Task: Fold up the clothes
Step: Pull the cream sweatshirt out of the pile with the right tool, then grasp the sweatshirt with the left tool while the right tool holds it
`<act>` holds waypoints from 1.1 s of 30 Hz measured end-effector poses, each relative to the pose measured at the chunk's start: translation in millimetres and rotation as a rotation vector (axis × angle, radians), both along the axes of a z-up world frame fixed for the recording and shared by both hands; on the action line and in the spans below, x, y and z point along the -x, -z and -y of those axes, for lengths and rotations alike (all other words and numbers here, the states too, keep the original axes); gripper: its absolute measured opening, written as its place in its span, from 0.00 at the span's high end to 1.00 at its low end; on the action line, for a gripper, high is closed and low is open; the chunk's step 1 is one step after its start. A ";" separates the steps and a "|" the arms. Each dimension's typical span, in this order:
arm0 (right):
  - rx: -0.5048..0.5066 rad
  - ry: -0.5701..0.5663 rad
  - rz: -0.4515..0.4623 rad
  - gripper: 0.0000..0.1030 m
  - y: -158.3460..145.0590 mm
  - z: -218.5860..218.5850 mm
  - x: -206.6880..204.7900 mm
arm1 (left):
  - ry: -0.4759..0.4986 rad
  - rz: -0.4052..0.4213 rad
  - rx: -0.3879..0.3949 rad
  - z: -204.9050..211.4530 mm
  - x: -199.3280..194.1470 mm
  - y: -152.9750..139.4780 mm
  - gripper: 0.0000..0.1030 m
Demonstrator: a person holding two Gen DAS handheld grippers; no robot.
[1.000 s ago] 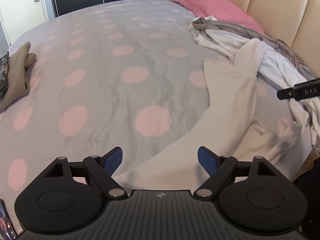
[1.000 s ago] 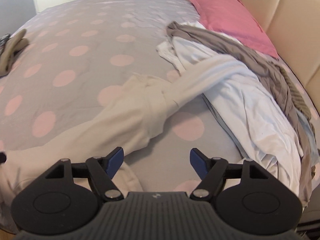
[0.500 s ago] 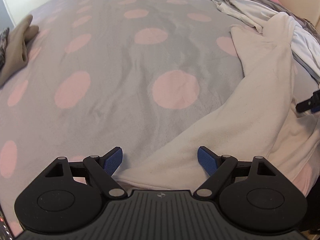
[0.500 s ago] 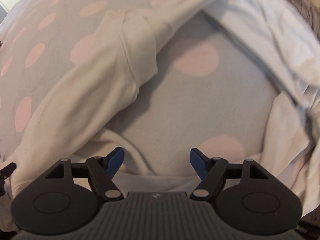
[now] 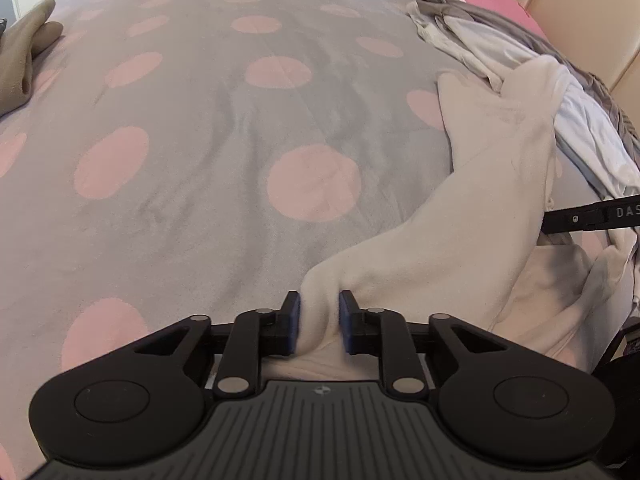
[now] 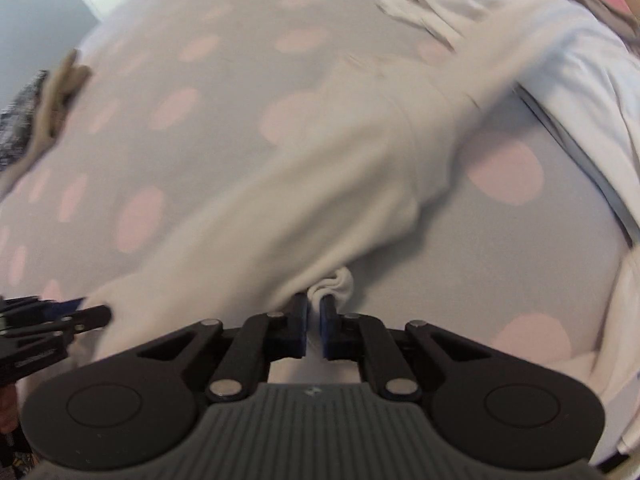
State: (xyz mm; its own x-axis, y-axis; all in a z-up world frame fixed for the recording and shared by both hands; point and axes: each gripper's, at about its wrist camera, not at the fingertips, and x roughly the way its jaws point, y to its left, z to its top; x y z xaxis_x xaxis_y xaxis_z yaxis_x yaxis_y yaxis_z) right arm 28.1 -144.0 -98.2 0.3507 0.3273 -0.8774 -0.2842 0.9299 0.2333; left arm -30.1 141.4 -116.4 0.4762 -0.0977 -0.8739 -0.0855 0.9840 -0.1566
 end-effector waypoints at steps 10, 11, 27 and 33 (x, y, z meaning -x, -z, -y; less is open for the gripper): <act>-0.027 -0.143 0.147 0.93 -34.5 -37.0 13.2 | -0.093 0.107 -0.077 -26.2 2.4 -38.5 0.89; -0.022 -0.137 0.146 0.93 -36.4 -38.2 10.5 | -0.102 0.112 -0.079 -29.8 2.9 -41.7 0.89; 0.004 0.042 -0.026 0.41 -10.1 -24.1 -17.4 | -0.169 0.125 -0.088 -53.3 6.0 -51.9 0.90; -0.014 -0.023 0.029 0.89 -20.4 -32.1 -5.9 | -0.199 0.161 -0.082 -59.8 12.4 -61.7 0.89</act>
